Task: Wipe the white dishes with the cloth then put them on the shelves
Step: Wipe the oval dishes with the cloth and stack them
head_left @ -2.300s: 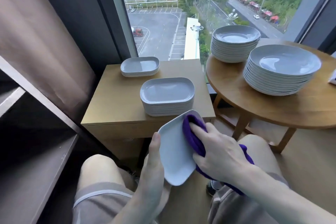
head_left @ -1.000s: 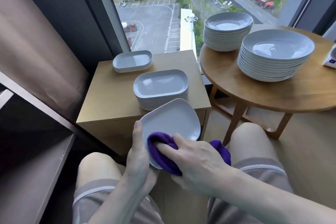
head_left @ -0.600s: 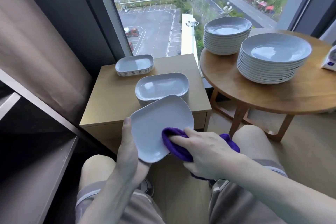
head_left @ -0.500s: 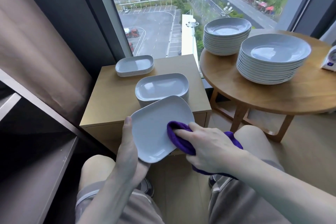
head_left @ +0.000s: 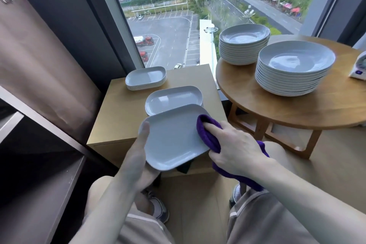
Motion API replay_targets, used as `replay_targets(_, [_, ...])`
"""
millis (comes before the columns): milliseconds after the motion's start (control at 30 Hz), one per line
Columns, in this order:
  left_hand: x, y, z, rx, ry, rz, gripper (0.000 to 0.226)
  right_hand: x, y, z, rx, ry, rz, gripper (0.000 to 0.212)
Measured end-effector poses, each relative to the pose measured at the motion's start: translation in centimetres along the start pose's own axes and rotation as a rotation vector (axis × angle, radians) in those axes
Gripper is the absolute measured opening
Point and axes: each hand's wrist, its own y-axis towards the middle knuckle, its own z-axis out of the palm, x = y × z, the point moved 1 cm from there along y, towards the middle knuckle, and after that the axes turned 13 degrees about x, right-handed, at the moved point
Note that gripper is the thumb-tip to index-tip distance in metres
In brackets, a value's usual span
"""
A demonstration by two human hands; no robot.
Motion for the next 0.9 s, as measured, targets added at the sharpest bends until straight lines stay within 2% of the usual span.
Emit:
replay_targets(67, [-1.5, 1.8, -0.7, 0.072, 0.087, -0.023, 0.04, -0.1, 0.1, -0.4, -0.043, 0.054, 0.01, 0.071])
replay_targets(233, [-6.3, 7.5, -0.4, -0.05, 0.194, -0.011, 0.036, -0.5, 0.1, -1.1, -0.116, 0.143, 0.026, 0.075])
replay_targets(367, [-7.9, 11.1, -0.8, -0.084, 0.282, -0.066, 0.04, -1.5, 0.3, -1.6, -0.145, 0.144, 0.056, 0.075])
replay_targets(500, [-8.8, 13.8, -2.3, -0.126, 0.341, -0.113, 0.034, -2.5, 0.8, -2.3, -0.167, 0.169, 0.095, 0.073])
replay_targets(567, [-9.3, 15.1, -3.2, -0.151, 0.466, -0.117, 0.031, -2.6, 1.4, -2.8, -0.179, 0.201, 0.11, 0.071])
replay_targets(667, [-9.9, 16.4, -4.6, -0.278, 0.738, -0.07, 0.028, -2.7, 2.9, -3.6, -0.211, 0.241, 0.116, 0.066])
replay_targets(767, [-9.8, 17.1, -5.8, -0.291, 0.943, -0.033, 0.025, -2.7, 5.0, -4.3, -0.235, 0.27, 0.117, 0.066])
replay_targets(900, [-9.4, 17.4, -7.3, -0.238, 1.341, -0.017, 0.055, -2.7, 7.9, -4.6, -0.252, 0.307, 0.125, 0.064])
